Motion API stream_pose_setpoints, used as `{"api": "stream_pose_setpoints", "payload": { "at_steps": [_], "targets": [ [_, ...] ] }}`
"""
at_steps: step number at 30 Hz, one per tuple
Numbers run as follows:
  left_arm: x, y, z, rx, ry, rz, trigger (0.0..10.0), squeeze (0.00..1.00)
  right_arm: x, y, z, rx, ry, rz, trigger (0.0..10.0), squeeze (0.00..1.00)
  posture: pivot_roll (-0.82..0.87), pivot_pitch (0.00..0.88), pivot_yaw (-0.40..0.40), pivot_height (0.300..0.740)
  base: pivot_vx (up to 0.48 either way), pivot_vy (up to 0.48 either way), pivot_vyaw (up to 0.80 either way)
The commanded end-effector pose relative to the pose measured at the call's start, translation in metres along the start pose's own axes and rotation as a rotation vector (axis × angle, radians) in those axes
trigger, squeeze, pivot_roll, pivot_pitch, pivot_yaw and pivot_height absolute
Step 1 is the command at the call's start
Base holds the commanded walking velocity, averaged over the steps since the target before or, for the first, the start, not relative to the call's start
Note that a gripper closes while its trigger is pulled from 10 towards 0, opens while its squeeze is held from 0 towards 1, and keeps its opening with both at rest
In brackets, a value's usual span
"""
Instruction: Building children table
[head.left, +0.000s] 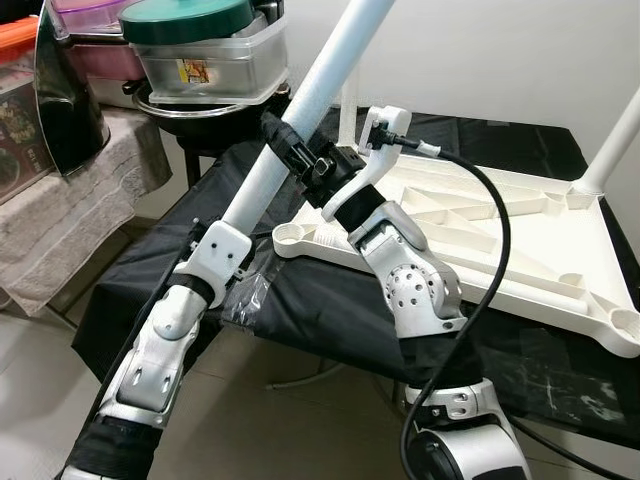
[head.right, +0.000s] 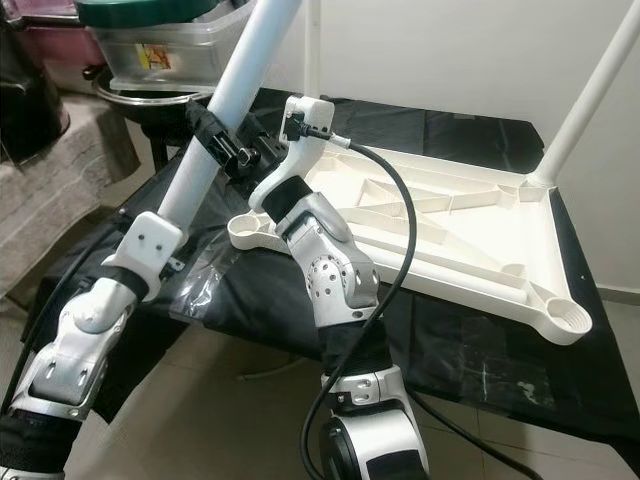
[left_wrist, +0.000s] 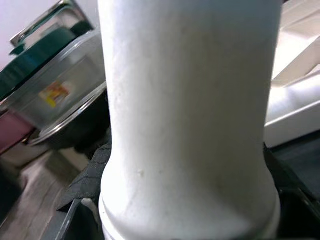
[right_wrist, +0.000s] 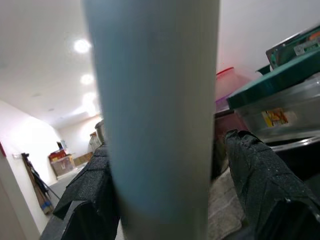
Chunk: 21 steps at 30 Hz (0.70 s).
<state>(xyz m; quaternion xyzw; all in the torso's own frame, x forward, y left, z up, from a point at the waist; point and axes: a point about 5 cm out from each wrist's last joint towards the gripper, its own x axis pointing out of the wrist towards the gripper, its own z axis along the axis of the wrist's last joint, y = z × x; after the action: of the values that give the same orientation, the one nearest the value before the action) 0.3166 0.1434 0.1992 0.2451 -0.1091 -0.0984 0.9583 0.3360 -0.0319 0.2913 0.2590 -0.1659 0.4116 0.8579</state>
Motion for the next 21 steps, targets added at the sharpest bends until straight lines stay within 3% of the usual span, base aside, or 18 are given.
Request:
{"api": "stream_pose_setpoints", "payload": {
  "at_steps": [1, 10, 21],
  "targets": [
    [0.002, -0.002, 0.008, 0.018, -0.028, -0.015, 10.0, 0.00, 0.001, 0.007, -0.019, 0.072, 0.019, -0.009, 10.0, 0.00, 0.03, 0.040, 0.017, 0.740, 0.000, 0.000, 0.00],
    [0.005, -0.015, 0.019, 0.025, -0.063, -0.064, 10.0, 0.00, 0.004, 0.011, -0.032, 0.069, 0.047, -0.013, 10.0, 0.00, 0.04, 0.043, 0.014, 0.740, 0.000, 0.000, 0.00],
    [0.006, -0.015, 0.023, 0.029, -0.074, -0.069, 10.0, 0.00, -0.001, 0.007, -0.042, 0.071, 0.079, -0.030, 10.0, 0.00, 0.03, 0.048, 0.010, 0.740, 0.000, 0.000, 0.00]
  ]
}}
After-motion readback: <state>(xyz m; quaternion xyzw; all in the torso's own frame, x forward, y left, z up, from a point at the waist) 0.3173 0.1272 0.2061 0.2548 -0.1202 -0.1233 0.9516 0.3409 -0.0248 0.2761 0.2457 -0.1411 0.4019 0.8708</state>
